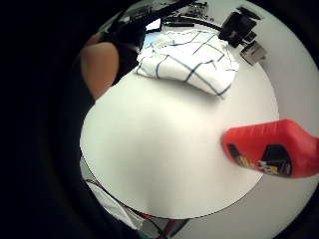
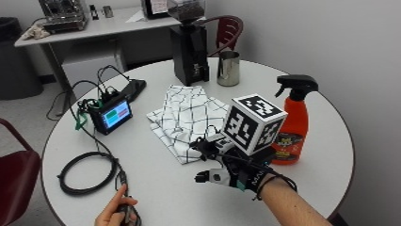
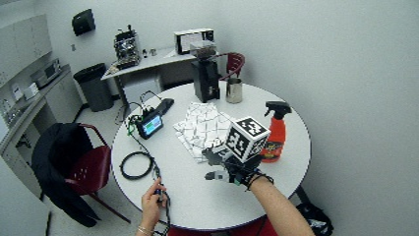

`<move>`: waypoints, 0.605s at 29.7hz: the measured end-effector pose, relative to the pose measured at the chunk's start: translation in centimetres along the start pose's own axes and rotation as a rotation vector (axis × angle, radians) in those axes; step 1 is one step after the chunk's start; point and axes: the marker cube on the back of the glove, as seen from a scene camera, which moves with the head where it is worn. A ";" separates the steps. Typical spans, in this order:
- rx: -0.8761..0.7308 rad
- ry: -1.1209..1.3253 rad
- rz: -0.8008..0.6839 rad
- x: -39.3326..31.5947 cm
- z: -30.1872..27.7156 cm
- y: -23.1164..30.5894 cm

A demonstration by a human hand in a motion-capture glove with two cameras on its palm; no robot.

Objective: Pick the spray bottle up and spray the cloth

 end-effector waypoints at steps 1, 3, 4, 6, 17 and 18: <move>-0.001 -0.002 0.001 0.0 0.0 0.0; -0.003 -0.006 0.005 0.1 0.0 -0.2; -0.005 -0.006 0.006 0.2 0.0 -0.2; -0.009 0.001 0.007 0.2 0.0 -0.3; -0.017 0.019 0.005 -0.2 0.2 -0.4; -0.017 0.020 0.004 -0.2 0.3 -0.4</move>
